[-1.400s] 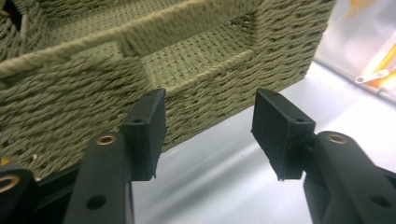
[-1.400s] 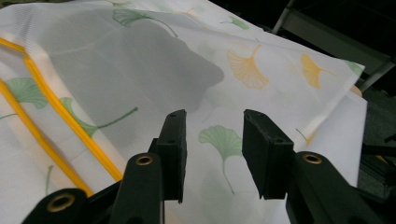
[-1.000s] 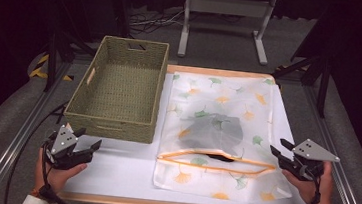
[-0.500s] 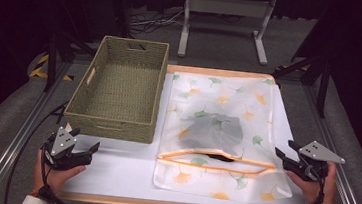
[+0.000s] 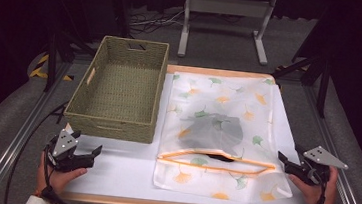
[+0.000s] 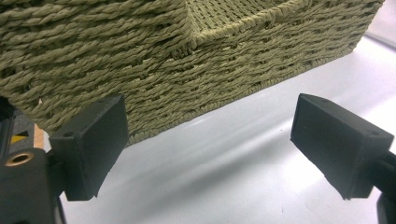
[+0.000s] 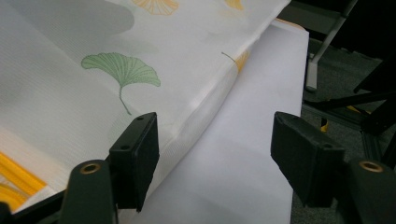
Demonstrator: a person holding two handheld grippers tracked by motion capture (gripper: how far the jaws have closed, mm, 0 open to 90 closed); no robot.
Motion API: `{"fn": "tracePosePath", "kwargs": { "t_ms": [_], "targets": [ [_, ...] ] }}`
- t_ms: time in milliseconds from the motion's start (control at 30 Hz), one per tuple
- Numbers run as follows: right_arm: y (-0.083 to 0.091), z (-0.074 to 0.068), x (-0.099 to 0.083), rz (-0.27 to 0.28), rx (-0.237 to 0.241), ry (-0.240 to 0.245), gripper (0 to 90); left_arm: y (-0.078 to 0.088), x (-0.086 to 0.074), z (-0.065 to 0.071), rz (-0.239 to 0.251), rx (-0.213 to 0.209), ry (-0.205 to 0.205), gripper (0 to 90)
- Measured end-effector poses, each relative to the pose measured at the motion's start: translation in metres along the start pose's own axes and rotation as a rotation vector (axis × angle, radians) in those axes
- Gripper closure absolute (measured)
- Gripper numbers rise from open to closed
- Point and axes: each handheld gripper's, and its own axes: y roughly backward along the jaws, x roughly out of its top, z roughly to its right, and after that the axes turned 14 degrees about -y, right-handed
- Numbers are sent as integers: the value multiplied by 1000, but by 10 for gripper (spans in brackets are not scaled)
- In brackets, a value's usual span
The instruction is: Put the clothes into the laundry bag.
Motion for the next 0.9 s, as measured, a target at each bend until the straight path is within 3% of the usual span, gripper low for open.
{"fn": "tracePosePath", "kwargs": {
  "t_ms": [500, 900],
  "targets": [
    [-3, -6, -2, 0, 1, 15, 305, 5, -2, -5, 33, 11, 33, 102],
    [-1, -8, -2, 7, 4, 18, 293, 3, -1, -4, 27, 7, 25, 101]
  ]
}}
